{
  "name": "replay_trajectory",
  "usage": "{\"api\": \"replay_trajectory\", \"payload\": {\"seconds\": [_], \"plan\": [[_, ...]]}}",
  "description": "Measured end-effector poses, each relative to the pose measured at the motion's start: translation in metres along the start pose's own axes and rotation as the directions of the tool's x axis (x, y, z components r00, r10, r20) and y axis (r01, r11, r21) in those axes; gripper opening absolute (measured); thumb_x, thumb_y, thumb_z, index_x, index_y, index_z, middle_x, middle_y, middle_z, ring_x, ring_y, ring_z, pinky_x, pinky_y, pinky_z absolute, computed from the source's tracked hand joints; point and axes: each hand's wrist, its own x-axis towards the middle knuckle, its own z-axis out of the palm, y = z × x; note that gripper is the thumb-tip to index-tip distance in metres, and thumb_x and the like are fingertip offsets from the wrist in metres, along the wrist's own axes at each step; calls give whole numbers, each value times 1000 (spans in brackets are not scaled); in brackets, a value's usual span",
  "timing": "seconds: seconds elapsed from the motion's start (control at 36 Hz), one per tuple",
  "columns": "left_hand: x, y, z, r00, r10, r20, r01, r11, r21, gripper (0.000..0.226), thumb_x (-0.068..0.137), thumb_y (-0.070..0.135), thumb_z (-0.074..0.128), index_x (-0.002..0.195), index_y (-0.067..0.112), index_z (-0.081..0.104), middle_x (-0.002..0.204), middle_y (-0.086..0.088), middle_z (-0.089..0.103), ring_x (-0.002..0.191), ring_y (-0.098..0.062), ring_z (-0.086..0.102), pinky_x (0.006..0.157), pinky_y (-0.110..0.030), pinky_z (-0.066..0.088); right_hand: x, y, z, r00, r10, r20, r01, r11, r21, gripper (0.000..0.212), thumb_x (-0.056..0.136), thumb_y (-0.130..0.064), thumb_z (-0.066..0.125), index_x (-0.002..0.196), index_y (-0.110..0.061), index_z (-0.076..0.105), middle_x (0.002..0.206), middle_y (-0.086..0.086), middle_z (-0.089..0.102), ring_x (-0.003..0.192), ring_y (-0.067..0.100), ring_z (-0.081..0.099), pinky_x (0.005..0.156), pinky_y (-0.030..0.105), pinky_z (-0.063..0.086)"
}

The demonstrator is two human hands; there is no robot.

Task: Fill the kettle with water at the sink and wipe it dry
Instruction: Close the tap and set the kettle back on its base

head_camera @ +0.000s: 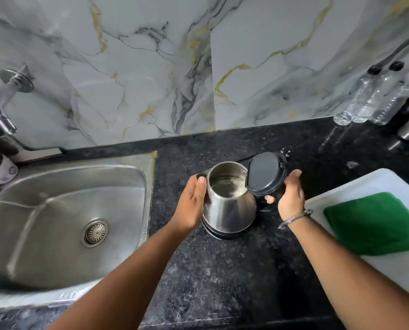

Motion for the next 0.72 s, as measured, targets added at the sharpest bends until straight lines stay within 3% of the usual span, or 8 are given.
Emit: {"api": "replay_trajectory", "payload": {"seconds": [0.06,0.11,0.22,0.31,0.36,0.44,0.56,0.72], "plan": [[2,-3,-5,1000,-18,-10,18,1000,0,40,106,41,32,118,14,59,118,-2,65,110,-4,61,93,-17,46,1,-1,4,1000,-24,11,25,999,-35,50,96,-56,20,72,-36,60,84,-14,59,74,-21,57,67,-5,33],[1,-7,-7,1000,-24,-10,24,1000,2,39,106,39,32,120,13,57,119,-3,65,112,-5,62,94,-19,47,0,2,7,998,-39,51,40,999,-24,53,97,-54,21,71,-33,62,74,-17,62,64,-25,55,57,-7,35],[0,-11,-4,1000,-20,-15,20,1000,6,37,107,36,31,121,11,55,117,-2,64,111,-5,61,96,-22,48,1,6,10,999,-42,10,42,999,1,58,96,-56,27,63,-29,67,75,-24,59,77,-13,59,73,-3,34],[-1,-12,-3,1000,-14,-21,14,1000,15,34,108,31,30,118,9,54,107,8,61,99,5,59,88,-13,45,-4,-1,8,982,-181,44,185,978,-96,54,103,-36,27,75,-58,68,60,-27,65,66,-18,58,61,-6,35],[-2,-12,-1,999,-9,-34,10,1000,30,34,109,29,29,118,9,55,100,11,58,89,8,57,82,-11,43,-6,-3,3,939,-333,85,342,927,-152,50,102,-27,28,78,-53,64,60,-24,63,63,-18,54,58,6,40],[-2,-11,2,999,-3,-54,4,999,36,34,109,29,29,115,8,55,92,13,55,80,9,54,77,-12,42,-13,-5,1,846,-519,122,533,825,-188,31,99,-24,29,108,-34,57,103,-5,62,96,1,58,85,28,46],[-2,-11,2,998,12,-60,-10,999,30,37,109,32,29,114,6,55,92,9,55,80,7,54,77,-11,43,-35,-32,16,726,-614,311,681,705,-199,56,97,-25,28,147,-2,40,144,4,46,139,13,40,117,24,25],[-5,-12,-5,998,64,-2,-64,997,-32,48,107,41,26,113,5,56,108,-8,62,101,-14,59,90,-35,46,-54,-68,44,631,-244,737,776,229,-588,61,101,-51,18,153,-24,33,165,8,23,149,30,24,123,47,11]]}}
